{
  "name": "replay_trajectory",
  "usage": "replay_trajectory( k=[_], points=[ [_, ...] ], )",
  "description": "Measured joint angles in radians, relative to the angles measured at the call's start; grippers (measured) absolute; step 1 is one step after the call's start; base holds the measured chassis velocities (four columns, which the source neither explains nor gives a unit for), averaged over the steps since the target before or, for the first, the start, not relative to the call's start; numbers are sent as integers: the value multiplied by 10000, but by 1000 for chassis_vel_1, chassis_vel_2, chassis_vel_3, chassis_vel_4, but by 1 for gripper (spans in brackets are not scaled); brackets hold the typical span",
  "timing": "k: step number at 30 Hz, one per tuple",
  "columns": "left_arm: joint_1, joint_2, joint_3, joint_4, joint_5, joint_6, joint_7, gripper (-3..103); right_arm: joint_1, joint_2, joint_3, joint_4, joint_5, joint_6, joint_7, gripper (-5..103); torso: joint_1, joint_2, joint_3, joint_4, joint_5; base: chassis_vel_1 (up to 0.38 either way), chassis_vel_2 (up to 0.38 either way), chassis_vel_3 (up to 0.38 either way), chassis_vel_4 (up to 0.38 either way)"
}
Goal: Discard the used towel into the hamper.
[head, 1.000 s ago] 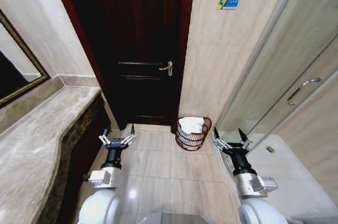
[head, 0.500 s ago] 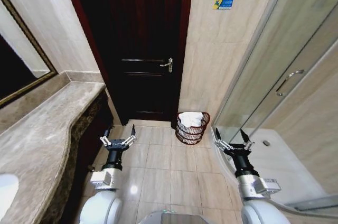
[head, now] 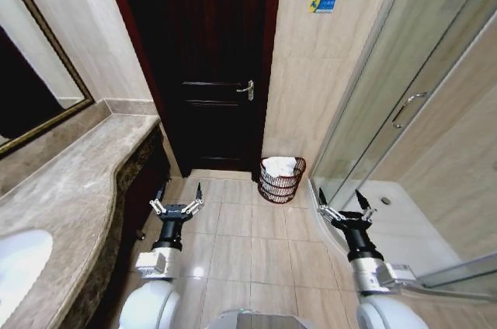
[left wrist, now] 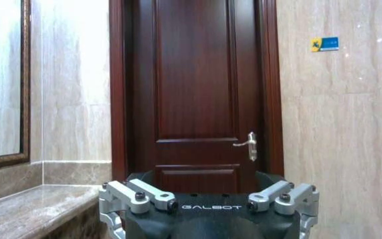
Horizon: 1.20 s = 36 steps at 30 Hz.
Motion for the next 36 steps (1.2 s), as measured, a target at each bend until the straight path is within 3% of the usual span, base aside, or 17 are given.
replay_trajectory(
  k=[36],
  points=[
    [-8, 8, -60, -85, -58, 10, -13, 100, 39, 85, -115, 147, -106, -101, 46, 100, -1, 0, 0, 0, 1, 115, -116, -116, 117]
  ],
)
